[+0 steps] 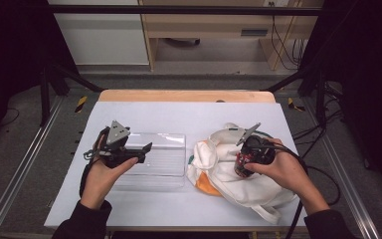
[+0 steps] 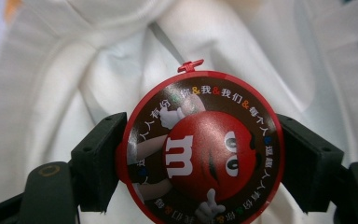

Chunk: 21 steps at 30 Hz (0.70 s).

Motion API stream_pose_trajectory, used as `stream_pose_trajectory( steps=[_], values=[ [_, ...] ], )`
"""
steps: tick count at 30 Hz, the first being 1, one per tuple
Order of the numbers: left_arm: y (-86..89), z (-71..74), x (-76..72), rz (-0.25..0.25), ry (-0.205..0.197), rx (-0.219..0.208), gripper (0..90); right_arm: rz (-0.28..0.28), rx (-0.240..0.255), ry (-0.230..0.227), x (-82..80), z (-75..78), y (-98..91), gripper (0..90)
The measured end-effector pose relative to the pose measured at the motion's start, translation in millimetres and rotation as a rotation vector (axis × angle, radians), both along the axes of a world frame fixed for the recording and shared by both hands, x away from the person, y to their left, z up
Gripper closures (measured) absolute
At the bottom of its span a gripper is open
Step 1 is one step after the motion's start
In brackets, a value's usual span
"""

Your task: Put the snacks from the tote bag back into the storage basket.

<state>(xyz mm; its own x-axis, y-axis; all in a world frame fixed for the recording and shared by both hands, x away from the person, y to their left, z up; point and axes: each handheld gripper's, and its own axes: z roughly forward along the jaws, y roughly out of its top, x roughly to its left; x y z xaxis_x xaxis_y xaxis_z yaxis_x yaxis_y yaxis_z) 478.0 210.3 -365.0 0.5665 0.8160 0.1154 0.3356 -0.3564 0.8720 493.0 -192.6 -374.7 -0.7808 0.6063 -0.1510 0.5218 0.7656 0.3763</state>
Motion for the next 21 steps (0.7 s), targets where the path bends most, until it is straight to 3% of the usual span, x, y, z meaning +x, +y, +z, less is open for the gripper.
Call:
stream_pose_trajectory(
  steps=[7, 21],
  values=[
    [7.1, 0.5, 1.4, 0.012, 0.0, -0.003, 9.3, 0.035, -0.001, -0.056, -13.2, 33.1, 15.2, 24.4],
    [12.2, -2.0, 4.2, 0.018, 0.016, -0.01, 9.4, 0.073, -0.002, -0.095, -12.0, 67.0, 46.4, 24.5]
  ],
)
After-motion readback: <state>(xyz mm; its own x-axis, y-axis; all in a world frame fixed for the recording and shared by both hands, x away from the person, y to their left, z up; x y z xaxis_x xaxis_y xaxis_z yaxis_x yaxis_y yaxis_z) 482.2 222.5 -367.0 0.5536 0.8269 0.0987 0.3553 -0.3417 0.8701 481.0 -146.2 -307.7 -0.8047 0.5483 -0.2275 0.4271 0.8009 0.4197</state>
